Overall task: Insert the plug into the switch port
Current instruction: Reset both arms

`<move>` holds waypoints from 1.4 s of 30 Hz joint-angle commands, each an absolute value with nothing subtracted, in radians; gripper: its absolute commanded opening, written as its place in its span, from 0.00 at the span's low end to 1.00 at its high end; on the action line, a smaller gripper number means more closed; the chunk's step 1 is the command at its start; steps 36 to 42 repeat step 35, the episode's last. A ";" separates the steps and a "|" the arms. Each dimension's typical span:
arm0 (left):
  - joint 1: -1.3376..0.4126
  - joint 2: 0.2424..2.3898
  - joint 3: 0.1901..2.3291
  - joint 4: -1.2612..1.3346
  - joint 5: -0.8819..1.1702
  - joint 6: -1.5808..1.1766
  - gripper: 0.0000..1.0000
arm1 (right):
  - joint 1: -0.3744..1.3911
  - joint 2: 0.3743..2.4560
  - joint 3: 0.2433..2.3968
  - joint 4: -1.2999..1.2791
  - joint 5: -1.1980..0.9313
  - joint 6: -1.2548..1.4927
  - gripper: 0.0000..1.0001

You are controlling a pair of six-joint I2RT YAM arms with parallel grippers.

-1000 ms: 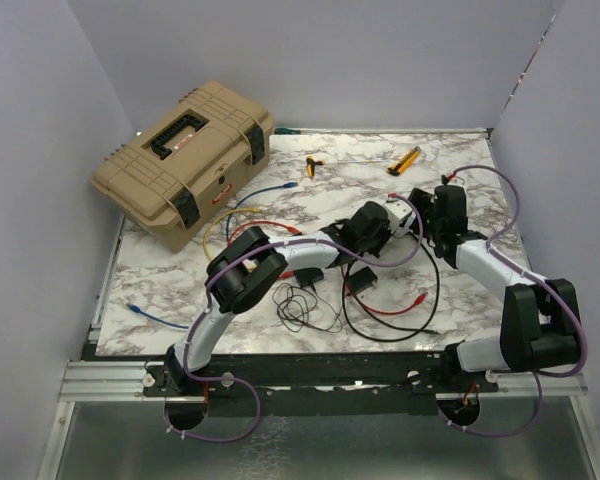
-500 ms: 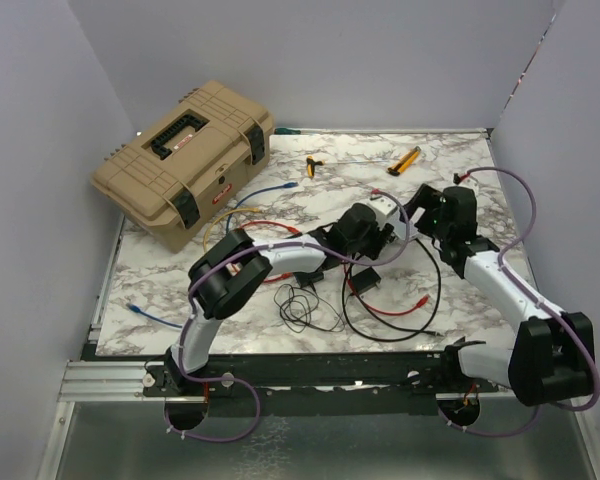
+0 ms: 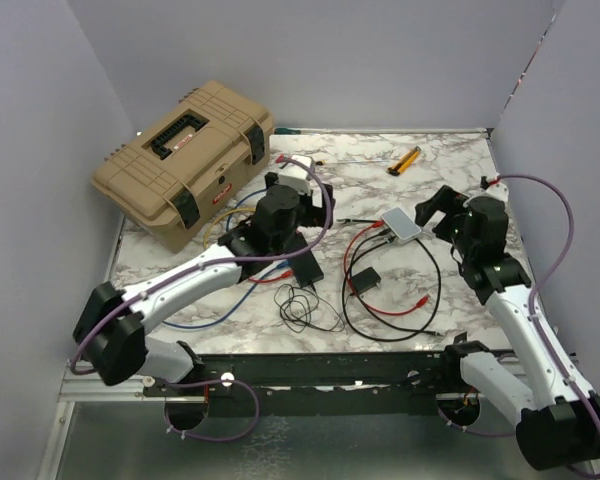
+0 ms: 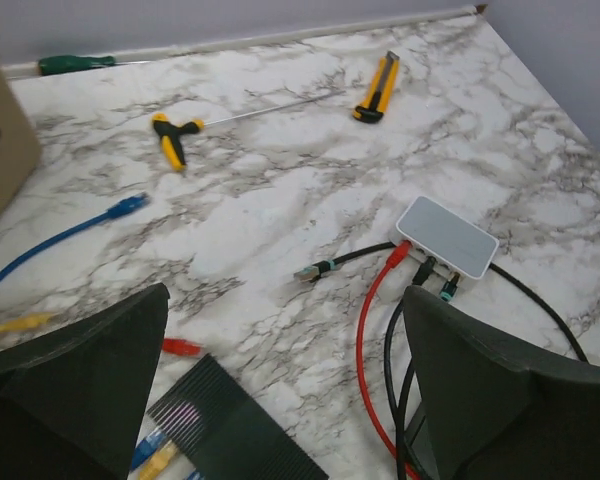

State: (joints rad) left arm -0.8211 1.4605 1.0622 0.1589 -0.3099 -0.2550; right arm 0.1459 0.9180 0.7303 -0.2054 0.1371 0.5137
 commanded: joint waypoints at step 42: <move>-0.904 0.370 0.844 -0.395 -0.838 -0.358 0.99 | 0.151 0.236 0.714 -0.468 0.365 0.238 1.00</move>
